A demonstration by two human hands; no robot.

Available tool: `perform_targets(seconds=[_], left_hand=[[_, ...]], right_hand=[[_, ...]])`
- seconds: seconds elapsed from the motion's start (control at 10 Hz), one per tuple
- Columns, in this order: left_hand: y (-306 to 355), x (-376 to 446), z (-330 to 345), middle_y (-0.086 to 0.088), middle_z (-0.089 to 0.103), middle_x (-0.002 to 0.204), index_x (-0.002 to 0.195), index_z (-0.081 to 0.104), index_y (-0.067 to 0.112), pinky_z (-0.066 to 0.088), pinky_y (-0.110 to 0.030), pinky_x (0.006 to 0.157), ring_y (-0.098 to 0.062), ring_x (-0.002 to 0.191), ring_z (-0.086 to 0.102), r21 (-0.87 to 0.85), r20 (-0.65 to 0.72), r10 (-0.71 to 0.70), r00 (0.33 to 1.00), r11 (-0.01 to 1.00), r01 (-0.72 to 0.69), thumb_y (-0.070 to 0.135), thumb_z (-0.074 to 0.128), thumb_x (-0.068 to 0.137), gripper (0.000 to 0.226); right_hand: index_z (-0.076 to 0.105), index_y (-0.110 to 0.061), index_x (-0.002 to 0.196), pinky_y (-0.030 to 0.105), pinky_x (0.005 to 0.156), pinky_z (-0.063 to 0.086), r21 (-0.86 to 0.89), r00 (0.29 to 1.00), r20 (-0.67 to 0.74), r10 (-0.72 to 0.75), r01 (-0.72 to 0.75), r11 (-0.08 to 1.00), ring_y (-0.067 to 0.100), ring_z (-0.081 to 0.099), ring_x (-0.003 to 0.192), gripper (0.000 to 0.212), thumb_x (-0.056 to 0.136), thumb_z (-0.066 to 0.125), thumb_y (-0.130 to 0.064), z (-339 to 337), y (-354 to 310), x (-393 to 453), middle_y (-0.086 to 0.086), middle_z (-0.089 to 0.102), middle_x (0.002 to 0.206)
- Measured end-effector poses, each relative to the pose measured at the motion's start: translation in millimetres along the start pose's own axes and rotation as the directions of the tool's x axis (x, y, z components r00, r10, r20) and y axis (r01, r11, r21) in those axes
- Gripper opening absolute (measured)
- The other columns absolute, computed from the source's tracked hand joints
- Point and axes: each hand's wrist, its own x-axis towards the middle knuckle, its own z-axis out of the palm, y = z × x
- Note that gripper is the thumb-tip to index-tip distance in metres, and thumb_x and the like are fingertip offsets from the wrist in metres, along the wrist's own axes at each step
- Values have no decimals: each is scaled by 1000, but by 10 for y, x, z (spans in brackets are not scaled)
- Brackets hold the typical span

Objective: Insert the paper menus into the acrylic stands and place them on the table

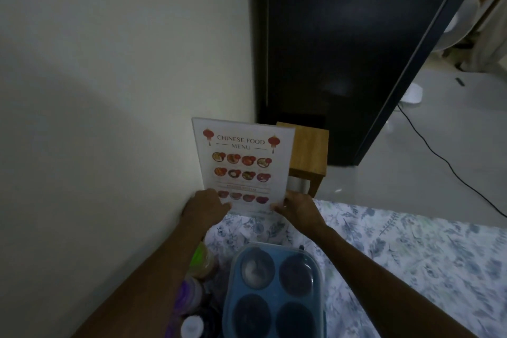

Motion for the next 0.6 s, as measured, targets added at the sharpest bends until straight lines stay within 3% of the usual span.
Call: perform_targets(seconds=[0.1, 0.3, 0.5, 0.6], left_hand=[[-10, -5, -15, -17, 63, 127, 129, 58, 7, 54, -41, 95, -32, 112, 63, 15, -6, 7, 1000, 1000, -7, 55, 61, 86, 65], [-12, -32, -62, -17, 63, 127, 128, 59, 7, 53, -40, 94, -31, 112, 63, 74, -14, 31, 999, 997, -29, 57, 60, 86, 66], [8, -133, -82, -16, 64, 125, 127, 59, 8, 54, -42, 93, -30, 109, 64, 88, -16, 33, 999, 996, -32, 58, 59, 86, 64], [139, -301, -142, -11, 67, 119, 127, 61, 10, 53, -36, 87, -27, 104, 65, 68, -67, 56, 996, 996, -52, 51, 61, 88, 56]], right_hand=[[62, -17, 124, 7, 66, 43, 15, 999, 50, 18, -19, 1000, 15, 64, 109, 39, 87, 72, -27, -22, 10, 25, 5, 67, 127], [61, -20, 124, 12, 65, 45, 8, 989, 88, 116, -117, 993, 9, 62, 93, 45, 82, 76, -30, 59, 116, 29, 3, 69, 123], [62, -19, 116, 11, 67, 42, -11, 985, 50, 163, -162, 987, 9, 61, 94, 47, 75, 82, -31, 6, 172, -80, 0, 69, 116], [63, -22, 113, 14, 67, 44, 18, 986, 8, 168, -168, 986, 9, 63, 93, 50, 70, 85, -36, -127, 190, -207, -3, 69, 112]])
